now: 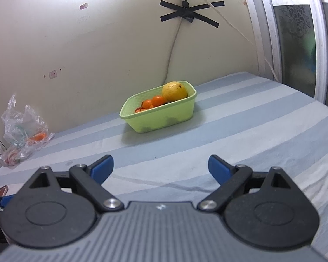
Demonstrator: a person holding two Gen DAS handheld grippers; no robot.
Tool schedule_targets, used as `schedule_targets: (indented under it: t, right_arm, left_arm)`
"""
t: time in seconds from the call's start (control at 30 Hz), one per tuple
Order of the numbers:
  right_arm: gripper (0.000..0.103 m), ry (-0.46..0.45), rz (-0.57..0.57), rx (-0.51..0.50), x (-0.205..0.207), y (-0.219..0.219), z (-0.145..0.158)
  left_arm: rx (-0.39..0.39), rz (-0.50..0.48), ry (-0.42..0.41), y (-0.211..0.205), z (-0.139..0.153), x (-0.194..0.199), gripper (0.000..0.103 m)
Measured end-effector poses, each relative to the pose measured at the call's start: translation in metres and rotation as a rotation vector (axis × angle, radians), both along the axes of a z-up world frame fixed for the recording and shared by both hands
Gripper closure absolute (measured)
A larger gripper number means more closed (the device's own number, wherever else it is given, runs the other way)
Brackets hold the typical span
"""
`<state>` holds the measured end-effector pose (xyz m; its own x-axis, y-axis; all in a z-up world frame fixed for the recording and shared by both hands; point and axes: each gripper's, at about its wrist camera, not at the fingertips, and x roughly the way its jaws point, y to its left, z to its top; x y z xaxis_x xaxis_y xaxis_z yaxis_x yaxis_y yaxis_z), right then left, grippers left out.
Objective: Organize fruits
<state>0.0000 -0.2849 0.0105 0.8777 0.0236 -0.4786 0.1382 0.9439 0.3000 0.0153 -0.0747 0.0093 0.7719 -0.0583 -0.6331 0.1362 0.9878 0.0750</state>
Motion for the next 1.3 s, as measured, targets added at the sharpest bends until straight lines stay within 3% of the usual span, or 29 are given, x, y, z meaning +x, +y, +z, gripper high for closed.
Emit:
schedule_targets:
  t: [0.37,1.3]
  right_arm:
    - [0.007,-0.014,-0.012,0.02,-0.003,0.0,0.003]
    - [0.007,0.026,0.016,0.051,-0.002,-0.006,-0.005]
  left_arm:
    - [-0.021,-0.002,0.007,0.004,0.004,0.003,0.0]
    - [0.023,0.027,0.013,-0.003,0.0,0.002,0.0]
